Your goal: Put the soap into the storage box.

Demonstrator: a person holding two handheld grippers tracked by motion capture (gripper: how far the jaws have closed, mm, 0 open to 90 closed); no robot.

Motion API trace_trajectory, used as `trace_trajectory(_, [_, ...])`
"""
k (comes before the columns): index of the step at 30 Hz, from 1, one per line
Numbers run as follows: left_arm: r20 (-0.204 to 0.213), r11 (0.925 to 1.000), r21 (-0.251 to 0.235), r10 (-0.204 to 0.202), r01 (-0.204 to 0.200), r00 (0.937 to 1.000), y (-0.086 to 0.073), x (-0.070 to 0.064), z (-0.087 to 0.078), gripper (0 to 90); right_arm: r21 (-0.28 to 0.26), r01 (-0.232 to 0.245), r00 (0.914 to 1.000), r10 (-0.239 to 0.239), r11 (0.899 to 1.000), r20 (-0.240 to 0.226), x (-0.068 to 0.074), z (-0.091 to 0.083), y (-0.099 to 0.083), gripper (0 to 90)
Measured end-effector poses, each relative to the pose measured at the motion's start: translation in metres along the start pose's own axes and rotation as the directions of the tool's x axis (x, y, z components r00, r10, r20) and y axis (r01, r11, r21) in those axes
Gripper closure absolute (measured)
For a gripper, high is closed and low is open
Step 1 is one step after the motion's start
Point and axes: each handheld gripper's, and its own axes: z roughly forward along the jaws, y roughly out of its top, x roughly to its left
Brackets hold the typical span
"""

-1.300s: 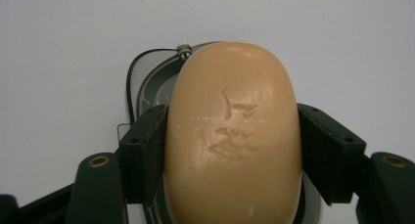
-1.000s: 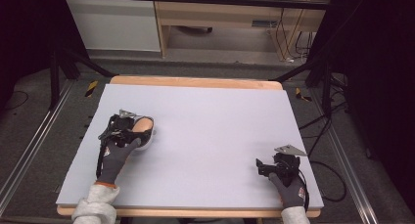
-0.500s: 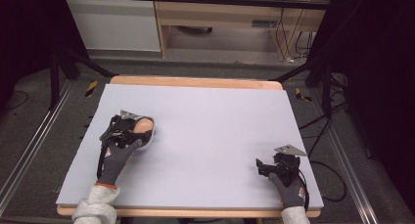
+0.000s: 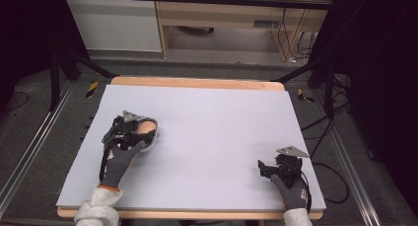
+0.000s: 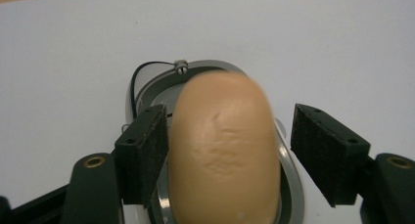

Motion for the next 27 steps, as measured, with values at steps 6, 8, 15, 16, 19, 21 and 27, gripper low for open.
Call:
trace_trajectory(6, [0.003, 1.0, -0.004, 0.002, -0.002, 1.0, 0.001, -0.002, -0.001, 29.5, 0.0, 0.001, 1.0, -0.001, 1.0, 0.0, 0.0, 0.0, 0.0, 5.2])
trace_trajectory(8, [0.007, 1.0, -0.002, 0.008, -0.008, 0.9999, 0.001, -0.002, -0.002, 29.7, -0.001, 0.0, 1.0, 0.0, 1.0, 0.001, 0.0, 0.0, 0.0, 5.2])
trace_trajectory(15, [0.039, 0.9993, -0.029, 0.023, -0.022, 0.999, 0.001, -0.007, -0.009, 30.6, -0.004, 0.0, 1.0, 0.0, 1.0, 0.004, 0.0, -0.001, 0.0, 5.2])
trace_trajectory(16, [0.044, 0.9993, -0.029, 0.025, -0.023, 0.9987, 0.0, -0.008, -0.01, 30.7, -0.004, 0.001, 1.0, -0.001, 1.0, 0.005, 0.0, -0.001, 0.0, 5.2])
trace_trajectory(19, [0.072, 0.9989, -0.036, 0.033, -0.03, 0.9968, -0.002, -0.011, -0.014, 31.3, -0.008, 0.001, 1.0, -0.001, 1.0, 0.006, -0.001, -0.001, 0.0, 5.2])
trace_trajectory(21, [0.083, 0.9986, -0.038, 0.038, -0.035, 0.9958, -0.005, -0.013, -0.017, 31.5, -0.006, -0.006, 1.0, 0.006, 1.0, 0.005, -0.001, -0.002, 0.0, 5.2])
trace_trajectory(27, [0.119, 0.9981, -0.043, 0.049, -0.044, 0.9917, -0.02, -0.02, -0.023, 32.0, -0.006, -0.011, 0.9999, 0.011, 1.0, 0.006, -0.001, -0.002, 0.0, 5.2])
